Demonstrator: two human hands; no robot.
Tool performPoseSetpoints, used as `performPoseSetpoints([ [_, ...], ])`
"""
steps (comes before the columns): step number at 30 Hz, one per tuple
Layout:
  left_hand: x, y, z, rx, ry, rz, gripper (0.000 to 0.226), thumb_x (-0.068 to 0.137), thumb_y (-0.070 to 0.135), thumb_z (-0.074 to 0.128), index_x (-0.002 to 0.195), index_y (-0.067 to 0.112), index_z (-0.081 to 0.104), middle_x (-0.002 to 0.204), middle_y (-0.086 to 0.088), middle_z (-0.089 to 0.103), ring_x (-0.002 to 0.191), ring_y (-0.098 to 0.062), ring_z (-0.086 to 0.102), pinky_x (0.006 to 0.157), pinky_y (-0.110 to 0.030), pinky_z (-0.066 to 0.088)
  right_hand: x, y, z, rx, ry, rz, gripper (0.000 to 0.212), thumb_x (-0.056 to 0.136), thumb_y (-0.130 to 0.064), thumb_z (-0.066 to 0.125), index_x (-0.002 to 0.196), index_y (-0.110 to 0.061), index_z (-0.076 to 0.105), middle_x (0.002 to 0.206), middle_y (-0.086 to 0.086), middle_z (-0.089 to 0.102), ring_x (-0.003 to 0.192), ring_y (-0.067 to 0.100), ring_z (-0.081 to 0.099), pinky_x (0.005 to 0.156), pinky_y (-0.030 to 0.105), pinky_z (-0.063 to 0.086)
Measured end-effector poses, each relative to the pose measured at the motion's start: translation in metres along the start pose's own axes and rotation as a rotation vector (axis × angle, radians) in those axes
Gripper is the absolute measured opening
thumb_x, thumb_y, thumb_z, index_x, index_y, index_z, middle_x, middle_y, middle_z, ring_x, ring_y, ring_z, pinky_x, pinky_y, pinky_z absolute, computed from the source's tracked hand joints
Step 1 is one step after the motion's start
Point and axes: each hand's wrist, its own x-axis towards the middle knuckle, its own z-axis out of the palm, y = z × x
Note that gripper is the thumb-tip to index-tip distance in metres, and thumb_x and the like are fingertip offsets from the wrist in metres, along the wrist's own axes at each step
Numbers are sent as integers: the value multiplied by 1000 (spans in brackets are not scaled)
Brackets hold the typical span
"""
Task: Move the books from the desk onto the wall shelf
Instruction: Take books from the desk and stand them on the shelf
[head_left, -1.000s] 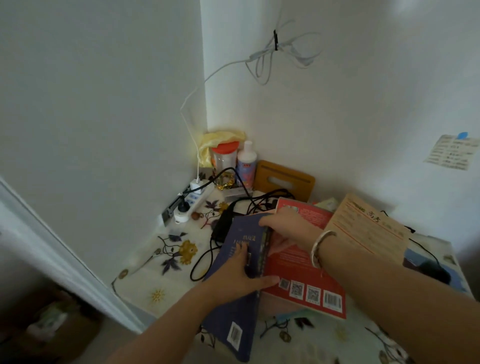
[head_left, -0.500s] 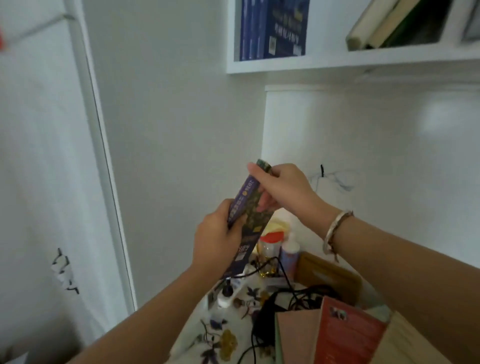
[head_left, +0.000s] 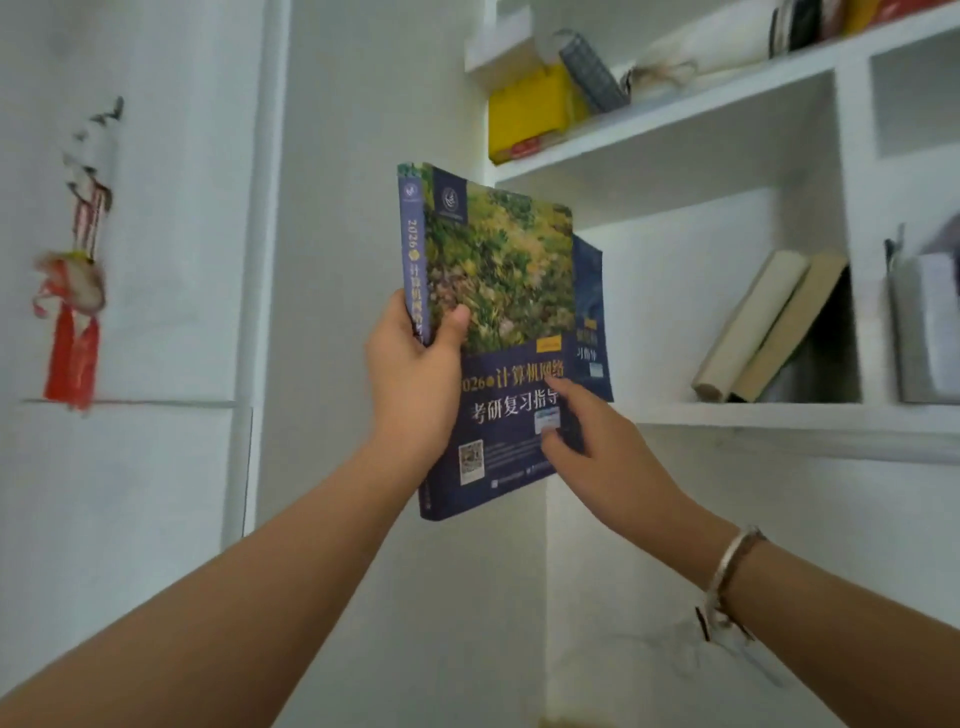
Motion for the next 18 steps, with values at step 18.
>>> performPoseSetpoints([
  [18, 109, -89, 130, 112, -128, 120, 55, 93, 8, 53, 141, 18, 27, 127, -6, 52, 108, -15, 54, 84, -8, 42, 133, 64, -15, -414, -292, 304, 53, 101, -26, 25, 152, -15, 15, 137, 20, 50, 122, 34, 52, 96, 35, 43],
])
